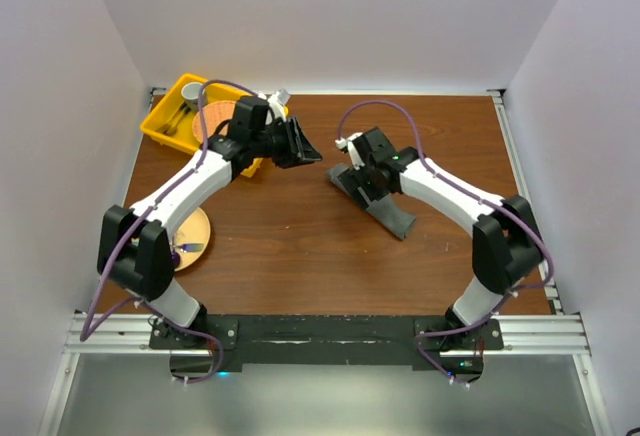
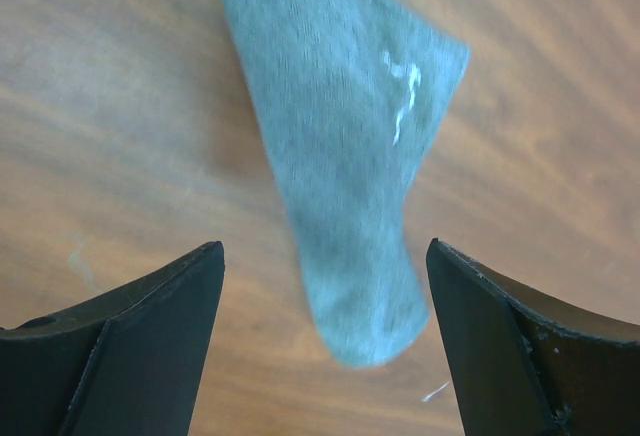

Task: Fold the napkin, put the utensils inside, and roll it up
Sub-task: Roll the napkin with the utensil

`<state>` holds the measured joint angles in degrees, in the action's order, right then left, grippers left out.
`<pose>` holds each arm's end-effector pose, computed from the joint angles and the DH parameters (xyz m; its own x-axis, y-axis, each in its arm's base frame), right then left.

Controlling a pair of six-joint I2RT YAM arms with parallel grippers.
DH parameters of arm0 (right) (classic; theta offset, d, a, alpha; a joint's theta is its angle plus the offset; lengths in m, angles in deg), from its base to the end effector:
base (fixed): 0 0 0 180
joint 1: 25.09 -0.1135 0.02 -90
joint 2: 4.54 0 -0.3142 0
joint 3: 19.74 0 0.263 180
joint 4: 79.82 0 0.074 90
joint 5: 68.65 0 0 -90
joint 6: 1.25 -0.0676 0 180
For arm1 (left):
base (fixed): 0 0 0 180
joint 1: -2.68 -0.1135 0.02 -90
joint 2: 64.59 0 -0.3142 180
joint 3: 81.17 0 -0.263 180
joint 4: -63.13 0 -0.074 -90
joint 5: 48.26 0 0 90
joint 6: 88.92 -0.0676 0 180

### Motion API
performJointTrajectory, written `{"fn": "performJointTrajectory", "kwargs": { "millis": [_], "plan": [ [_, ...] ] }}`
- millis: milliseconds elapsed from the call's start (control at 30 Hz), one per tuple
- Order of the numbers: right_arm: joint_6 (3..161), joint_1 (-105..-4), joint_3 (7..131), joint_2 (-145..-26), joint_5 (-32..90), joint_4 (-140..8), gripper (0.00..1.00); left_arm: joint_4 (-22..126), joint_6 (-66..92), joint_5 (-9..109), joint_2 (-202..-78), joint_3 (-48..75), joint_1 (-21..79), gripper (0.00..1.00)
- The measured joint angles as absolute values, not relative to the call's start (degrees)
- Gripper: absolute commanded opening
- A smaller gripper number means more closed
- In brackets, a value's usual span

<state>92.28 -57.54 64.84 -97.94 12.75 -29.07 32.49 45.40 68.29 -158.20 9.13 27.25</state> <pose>0.3175 0.1899 0.2654 -0.6975 -0.5156 -0.4976 -0.5105 0.8449 -0.1599 0.3630 -0.1992 0.3329 -0.8628 -0.2927 -0.4122 0.1453 0.6373 -0.7568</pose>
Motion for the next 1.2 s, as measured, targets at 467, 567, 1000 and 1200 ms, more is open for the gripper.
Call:
{"fn": "performJointTrajectory", "kwargs": {
  "millis": [467,567,1000,1200],
  "plan": [
    [100.78,-64.47,67.62,-109.7,2.67,-33.5,0.79,31.77,44.92,67.87,-151.47,18.88,26.07,0.38],
    [101.74,-64.73,67.62,-110.75,2.11,-34.2,0.8,32.03,44.94,67.94,-151.47,18.92,25.68,0.37],
    [103.8,-64.93,66.48,-114.53,-5.41,-37.79,0.81,32.75,44.96,68.62,-152.16,18.92,25.55,0.37],
    [103.82,-64.4,66.59,-115.6,-9.39,-39.16,0.68,33.01,44.98,68.84,-153.15,18.9,25.55,0.37]
  ]
}}
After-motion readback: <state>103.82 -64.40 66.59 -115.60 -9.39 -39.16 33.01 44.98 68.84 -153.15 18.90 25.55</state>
